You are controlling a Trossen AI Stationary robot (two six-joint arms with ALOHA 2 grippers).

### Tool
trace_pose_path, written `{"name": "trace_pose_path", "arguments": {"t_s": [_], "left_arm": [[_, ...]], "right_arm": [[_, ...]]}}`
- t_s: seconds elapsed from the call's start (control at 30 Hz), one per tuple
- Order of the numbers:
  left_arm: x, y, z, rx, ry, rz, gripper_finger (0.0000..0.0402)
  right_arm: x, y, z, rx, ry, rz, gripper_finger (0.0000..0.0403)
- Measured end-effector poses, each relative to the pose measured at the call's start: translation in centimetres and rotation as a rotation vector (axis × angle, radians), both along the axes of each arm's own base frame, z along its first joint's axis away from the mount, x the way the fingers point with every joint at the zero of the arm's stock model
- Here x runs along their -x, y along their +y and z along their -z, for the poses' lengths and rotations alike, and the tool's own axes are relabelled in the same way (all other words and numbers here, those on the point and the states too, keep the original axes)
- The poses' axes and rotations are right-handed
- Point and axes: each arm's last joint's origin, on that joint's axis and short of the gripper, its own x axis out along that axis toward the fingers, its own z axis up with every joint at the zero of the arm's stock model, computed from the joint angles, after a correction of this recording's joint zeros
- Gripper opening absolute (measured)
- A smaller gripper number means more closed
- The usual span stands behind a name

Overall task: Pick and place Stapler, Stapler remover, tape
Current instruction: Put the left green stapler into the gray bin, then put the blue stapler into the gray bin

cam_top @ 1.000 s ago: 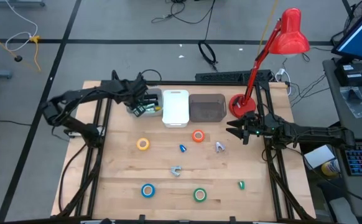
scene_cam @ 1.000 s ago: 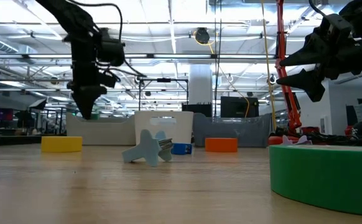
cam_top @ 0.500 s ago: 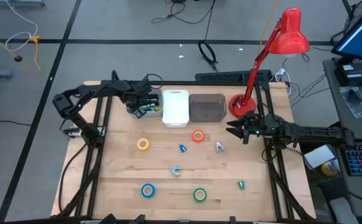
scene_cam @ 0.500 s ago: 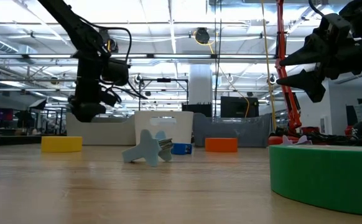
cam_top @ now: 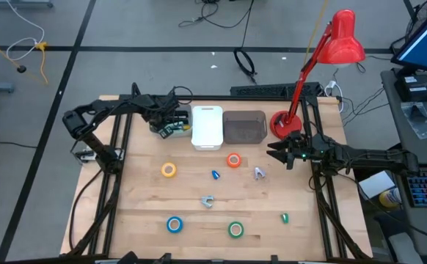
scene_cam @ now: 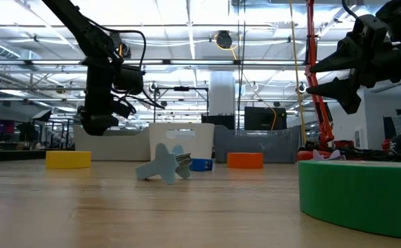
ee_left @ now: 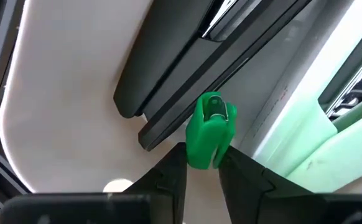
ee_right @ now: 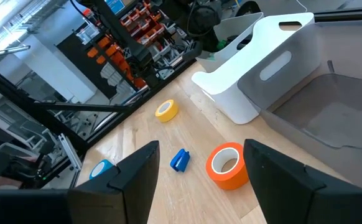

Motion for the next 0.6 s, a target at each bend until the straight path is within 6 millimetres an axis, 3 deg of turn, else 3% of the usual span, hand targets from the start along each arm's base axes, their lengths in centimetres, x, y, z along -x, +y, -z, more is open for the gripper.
{"name": "trace_pose_path", "arguments": {"t_s": [0.33,0.6], "left_arm": [[0.0,-0.1,-0.5,0.002,0.001,-0.006,0.0179],[-0.4,0.3,-5.3,-0.075,-0.066,-0.084,0.021]], "right_arm": [[0.0,0.0,0.0,0.003,0.0,-0.003,0.0228],[0.0,0.0,0.0,0.011,0.001,-0.006,0.0228]]}}
